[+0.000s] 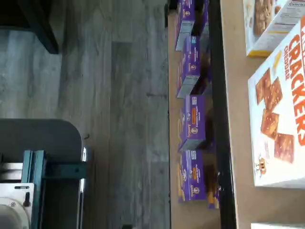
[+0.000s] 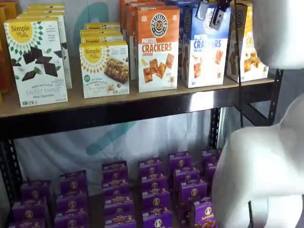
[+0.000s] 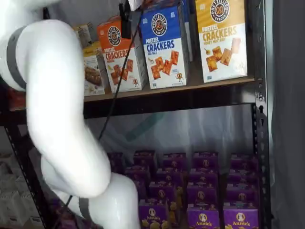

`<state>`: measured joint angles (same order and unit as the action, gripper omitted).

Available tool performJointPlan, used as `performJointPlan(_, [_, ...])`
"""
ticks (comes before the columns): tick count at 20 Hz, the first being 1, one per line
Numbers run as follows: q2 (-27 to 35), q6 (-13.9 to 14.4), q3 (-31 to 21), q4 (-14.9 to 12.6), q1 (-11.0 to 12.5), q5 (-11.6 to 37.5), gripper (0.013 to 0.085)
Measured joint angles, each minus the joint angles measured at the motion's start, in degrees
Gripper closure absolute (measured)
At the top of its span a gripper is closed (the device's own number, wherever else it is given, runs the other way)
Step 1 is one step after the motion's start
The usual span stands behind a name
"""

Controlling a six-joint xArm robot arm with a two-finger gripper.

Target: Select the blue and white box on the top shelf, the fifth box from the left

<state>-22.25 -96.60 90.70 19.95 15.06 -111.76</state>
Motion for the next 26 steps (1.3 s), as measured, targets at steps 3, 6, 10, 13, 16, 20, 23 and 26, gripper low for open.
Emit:
performJointPlan(3, [-0.02,0.07,-0.39,-2.54,-1.31,-1.61,0.0130])
performJointPlan(6, [-1.49,-0.25,-2.78,-2.06,-0.95,-0.72,0.0130])
performJointPlan(10, [-4.16,-1.08,-6.66,3.15,1.86,2.98,0.0130])
performJointPlan(13, [-6.06,-1.49,-8.94,6.73,3.57,7.31,0.0130])
performJointPlan(16, [-6.31,-1.61,-8.98,7.67,4.10,9.25,0.0130])
performJointPlan(20, [-7.00,-1.72,-9.50,8.68,4.51,13.55,0.0130])
performJointPlan(23, [-7.30,-1.75,-9.93,9.93,4.89,16.80,0.0130])
performJointPlan(26, [-6.75,-1.89,-9.31,10.08,4.94,18.99,0.0130])
